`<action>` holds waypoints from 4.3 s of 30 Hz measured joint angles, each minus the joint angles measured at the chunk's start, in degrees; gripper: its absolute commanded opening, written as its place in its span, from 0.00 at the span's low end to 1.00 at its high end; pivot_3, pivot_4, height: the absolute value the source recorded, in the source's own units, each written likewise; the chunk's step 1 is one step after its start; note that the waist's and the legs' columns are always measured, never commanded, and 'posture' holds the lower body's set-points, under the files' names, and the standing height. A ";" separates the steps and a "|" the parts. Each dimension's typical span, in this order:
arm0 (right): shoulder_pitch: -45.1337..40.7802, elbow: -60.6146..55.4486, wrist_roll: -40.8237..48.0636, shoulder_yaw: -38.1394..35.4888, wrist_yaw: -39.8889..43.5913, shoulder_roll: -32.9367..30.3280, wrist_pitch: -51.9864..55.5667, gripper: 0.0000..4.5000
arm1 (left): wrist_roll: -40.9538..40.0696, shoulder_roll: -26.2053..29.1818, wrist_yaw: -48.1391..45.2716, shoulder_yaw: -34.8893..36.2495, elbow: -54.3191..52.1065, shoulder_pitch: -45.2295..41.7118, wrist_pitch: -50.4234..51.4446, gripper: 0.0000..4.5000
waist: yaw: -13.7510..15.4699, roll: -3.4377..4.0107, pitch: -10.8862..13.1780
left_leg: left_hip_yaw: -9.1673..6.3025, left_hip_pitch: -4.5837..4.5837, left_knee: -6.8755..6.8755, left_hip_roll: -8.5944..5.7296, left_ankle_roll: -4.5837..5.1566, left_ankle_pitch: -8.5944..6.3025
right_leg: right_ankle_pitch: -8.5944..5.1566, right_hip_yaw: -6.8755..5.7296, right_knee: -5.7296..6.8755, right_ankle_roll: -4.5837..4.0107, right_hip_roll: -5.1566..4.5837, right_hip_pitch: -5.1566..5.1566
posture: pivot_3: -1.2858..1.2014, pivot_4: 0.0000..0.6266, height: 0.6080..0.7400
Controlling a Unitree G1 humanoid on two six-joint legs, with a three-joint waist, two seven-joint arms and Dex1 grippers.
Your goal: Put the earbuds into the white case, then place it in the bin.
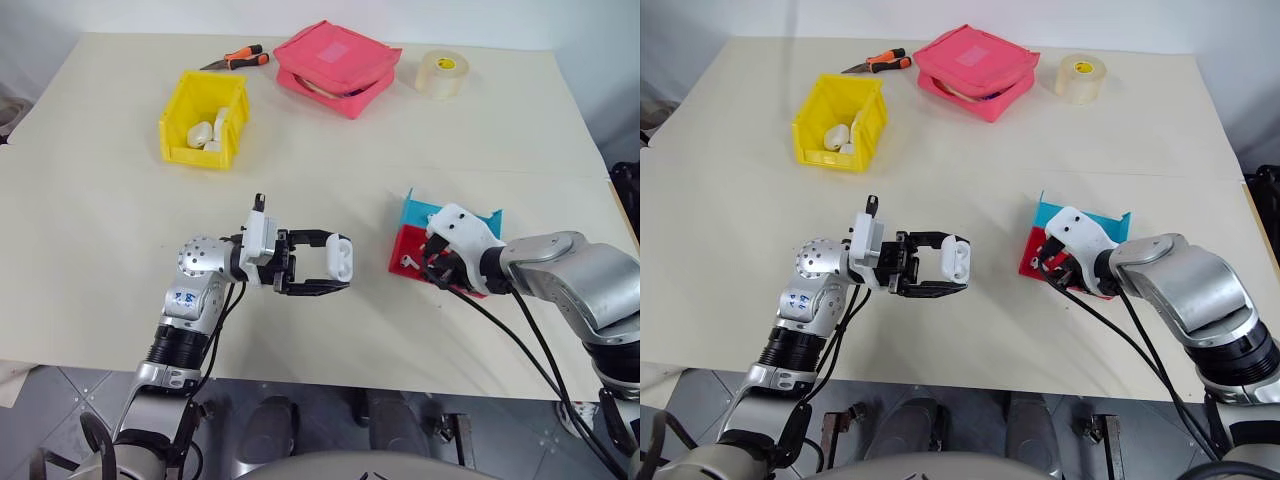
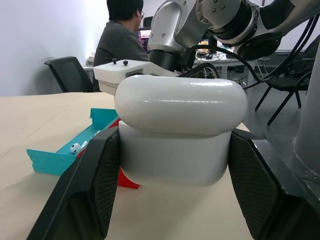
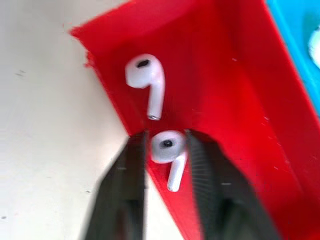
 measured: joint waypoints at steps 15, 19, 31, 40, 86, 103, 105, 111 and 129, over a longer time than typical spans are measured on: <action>9.91 -6.88 0.69 -10.69 4.22 -5.28 -15.41 0.10 | -0.24 -1.16 -4.55 -0.06 5.29 -3.57 -1.42 0.62 | 0.06 0.00 0.00 | 0.05 -0.37 0.34 -0.03 0.05 -0.03 | 0.11 -0.15 -0.11 0.13 0.01 -0.08 | 0.52 0.24 1.00; 12.37 -7.93 1.16 -14.61 4.03 -2.15 -19.98 0.10 | -0.24 -1.68 -6.12 0.18 7.95 -5.35 -2.21 0.62 | 0.05 0.00 0.00 | 0.03 -0.50 0.56 -0.03 0.13 -0.07 | 0.17 -0.14 -0.08 0.18 0.03 -0.10 | 0.52 0.24 1.00; 14.08 -15.79 18.98 -19.84 4.09 21.63 -34.04 0.10 | -0.60 -3.60 -11.24 0.25 11.74 -7.54 -2.97 0.62 | 0.06 0.01 0.01 | 0.03 -0.52 0.69 -0.06 0.27 -0.15 | 0.19 -0.10 -0.08 0.21 0.02 -0.06 | 0.52 0.24 1.00; 14.70 -12.52 19.03 -14.29 2.81 25.07 -40.15 0.10 | -1.91 -3.43 -11.31 0.27 11.55 -7.57 -1.23 0.62 | -0.04 0.01 0.00 | 0.06 -0.52 0.69 -0.08 0.30 -0.16 | 0.19 -0.09 -0.07 0.21 0.03 -0.08 | 0.52 0.24 1.00; 21.04 -12.02 13.87 -13.47 -2.85 18.33 -46.18 0.10 | -2.73 -4.04 -11.29 4.40 14.24 -11.72 -1.76 0.62 | -0.01 0.02 0.01 | 0.13 -0.50 0.74 -0.10 0.43 -0.24 | 0.19 -0.06 -0.07 0.21 0.03 -0.07 | 0.52 0.24 1.00; 14.85 -13.00 14.31 -10.56 -4.04 20.54 -44.33 0.10 | -1.89 -3.62 -11.30 3.53 13.88 -10.53 0.28 0.62 | -0.06 0.02 0.01 | 0.11 -0.50 0.74 -0.10 0.43 -0.24 | 0.19 -0.07 -0.06 0.21 0.03 -0.07 | 0.52 0.24 1.00; 13.32 -14.53 15.29 -8.97 -3.83 21.58 -44.43 0.10 | -1.46 -4.80 -11.30 1.32 13.64 -9.83 0.78 0.62 | 0.07 0.02 0.01 | 0.08 -0.53 0.77 -0.10 0.43 -0.24 | 0.19 -0.09 -0.07 0.21 0.04 -0.07 | 0.52 0.24 1.00; 13.09 -14.91 15.79 -8.64 -3.97 21.99 -43.92 0.10 | -1.46 -4.37 -11.29 0.36 12.84 -9.59 0.92 0.62 | -0.05 0.02 0.00 | 0.11 -0.51 0.78 -0.11 0.45 -0.25 | 0.20 -0.07 -0.06 0.21 0.02 -0.07 | 0.52 0.24 1.00; 12.55 -13.45 17.57 -13.77 -4.79 22.41 -45.04 0.10 | -1.94 -4.11 -11.28 1.86 12.87 -9.59 0.69 0.62 | -0.03 0.02 0.01 | 0.12 -0.52 0.78 -0.11 0.46 -0.25 | 0.20 -0.06 -0.06 0.21 0.02 -0.07 | 0.52 0.24 1.00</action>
